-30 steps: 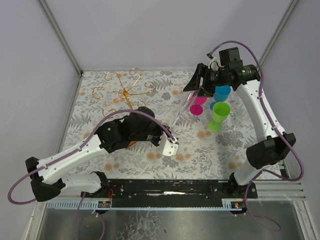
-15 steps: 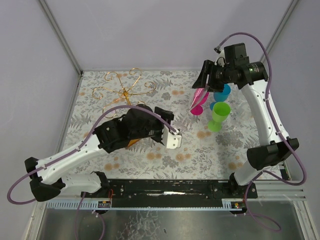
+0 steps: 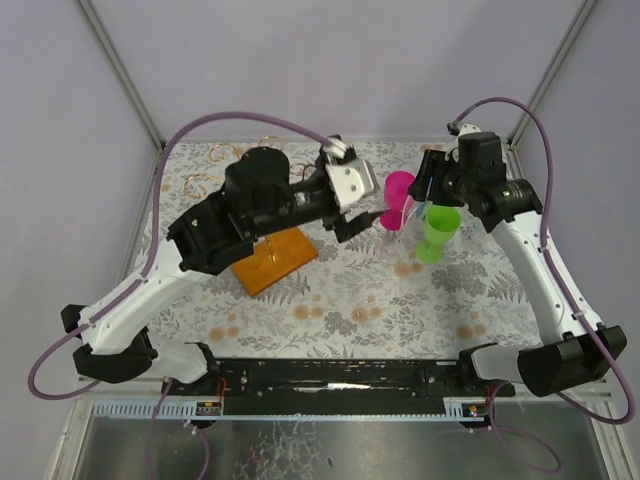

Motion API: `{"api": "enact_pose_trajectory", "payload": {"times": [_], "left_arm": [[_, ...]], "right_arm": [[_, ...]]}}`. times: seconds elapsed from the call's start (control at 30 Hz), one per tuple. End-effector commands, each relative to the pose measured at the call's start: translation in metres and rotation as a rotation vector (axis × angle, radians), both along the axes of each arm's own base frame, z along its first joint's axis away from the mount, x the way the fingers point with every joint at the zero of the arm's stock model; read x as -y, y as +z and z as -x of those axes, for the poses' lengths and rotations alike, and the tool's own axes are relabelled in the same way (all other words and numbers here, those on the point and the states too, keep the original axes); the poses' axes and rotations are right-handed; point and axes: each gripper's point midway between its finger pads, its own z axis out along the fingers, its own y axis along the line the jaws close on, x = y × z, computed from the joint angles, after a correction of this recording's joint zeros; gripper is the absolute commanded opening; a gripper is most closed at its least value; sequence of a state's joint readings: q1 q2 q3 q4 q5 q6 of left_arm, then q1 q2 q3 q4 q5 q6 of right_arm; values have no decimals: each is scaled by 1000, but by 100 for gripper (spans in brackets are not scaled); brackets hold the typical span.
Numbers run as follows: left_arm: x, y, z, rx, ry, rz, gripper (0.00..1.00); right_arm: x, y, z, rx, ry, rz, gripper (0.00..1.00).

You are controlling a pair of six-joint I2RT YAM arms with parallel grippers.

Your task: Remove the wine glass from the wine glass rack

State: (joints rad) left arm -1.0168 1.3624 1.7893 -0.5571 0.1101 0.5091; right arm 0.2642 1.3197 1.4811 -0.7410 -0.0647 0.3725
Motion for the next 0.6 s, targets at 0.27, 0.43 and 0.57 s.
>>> {"api": "enact_pose_trajectory", "payload": {"times": [0.27,0.43,0.57], "left_arm": [[-34,53,-55,-547,62,330,80],[-45,43,-61,-606,83,329,79],[-47,39,-57,-612,77,319,79]], "right_arm": [[-17,6,-33,397,94,17,36],[-20,-1,-31,480,159,79,36],[-27,-3,-30,550,214,117,35]]}}
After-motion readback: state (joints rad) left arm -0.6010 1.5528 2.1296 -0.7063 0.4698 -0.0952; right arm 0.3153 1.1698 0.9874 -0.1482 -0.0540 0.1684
